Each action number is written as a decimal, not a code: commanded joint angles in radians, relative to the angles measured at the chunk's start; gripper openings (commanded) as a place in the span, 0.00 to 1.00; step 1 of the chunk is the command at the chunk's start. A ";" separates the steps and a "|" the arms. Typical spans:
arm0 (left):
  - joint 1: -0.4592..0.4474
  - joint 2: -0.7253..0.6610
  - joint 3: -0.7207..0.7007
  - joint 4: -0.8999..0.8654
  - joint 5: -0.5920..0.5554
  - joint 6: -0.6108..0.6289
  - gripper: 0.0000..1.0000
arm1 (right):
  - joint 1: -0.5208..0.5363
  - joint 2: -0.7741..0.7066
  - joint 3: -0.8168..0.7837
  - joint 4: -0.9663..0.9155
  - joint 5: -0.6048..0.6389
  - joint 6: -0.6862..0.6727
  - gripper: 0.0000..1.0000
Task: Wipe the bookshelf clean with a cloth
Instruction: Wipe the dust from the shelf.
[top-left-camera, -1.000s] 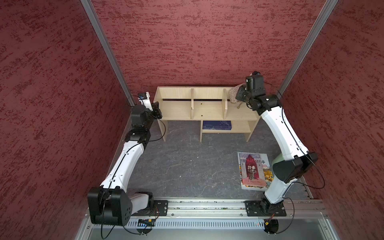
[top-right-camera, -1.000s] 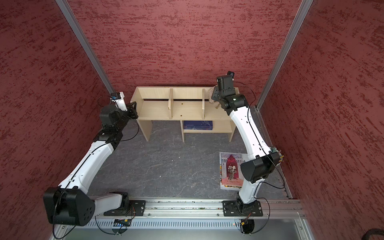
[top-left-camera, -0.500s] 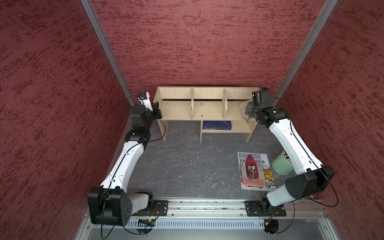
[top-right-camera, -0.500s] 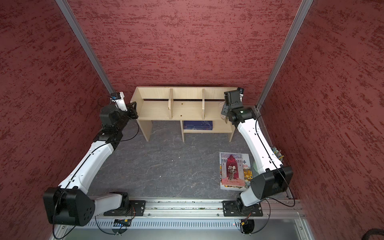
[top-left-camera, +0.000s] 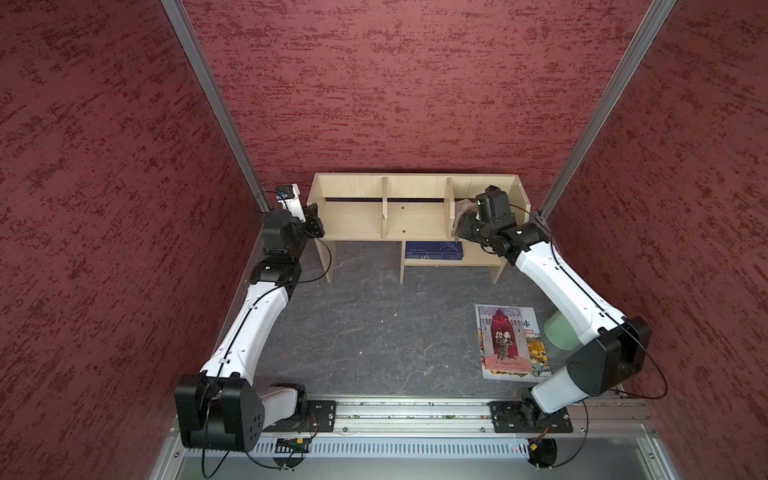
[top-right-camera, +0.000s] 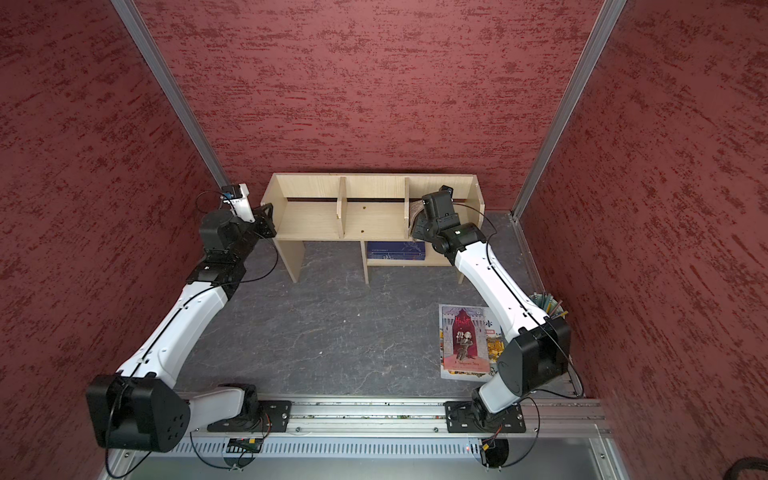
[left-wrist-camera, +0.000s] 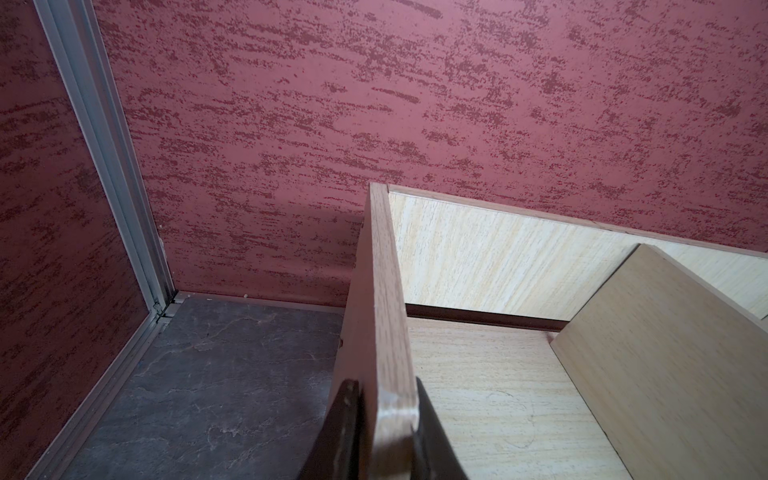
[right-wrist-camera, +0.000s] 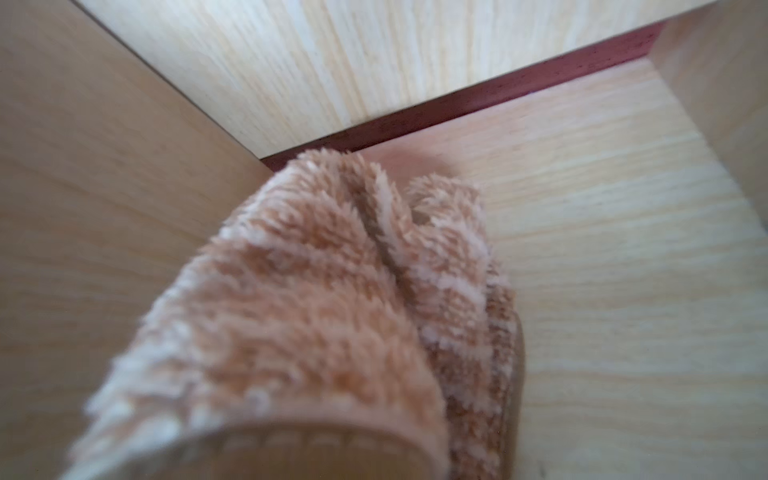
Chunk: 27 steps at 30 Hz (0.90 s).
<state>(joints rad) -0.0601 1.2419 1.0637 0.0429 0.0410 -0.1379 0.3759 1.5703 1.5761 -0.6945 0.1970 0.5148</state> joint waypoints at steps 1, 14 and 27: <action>-0.027 0.024 -0.030 -0.117 0.088 -0.117 0.00 | -0.007 0.004 0.082 -0.115 0.167 -0.032 0.00; -0.026 0.017 -0.029 -0.118 0.084 -0.114 0.00 | -0.146 0.053 0.445 -0.310 0.392 -0.146 0.00; -0.024 0.012 -0.029 -0.115 0.088 -0.114 0.00 | -0.155 0.337 0.842 -0.266 -0.086 -0.151 0.00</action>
<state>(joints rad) -0.0605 1.2415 1.0637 0.0425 0.0399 -0.1379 0.2192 1.9034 2.3825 -0.9951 0.2909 0.3420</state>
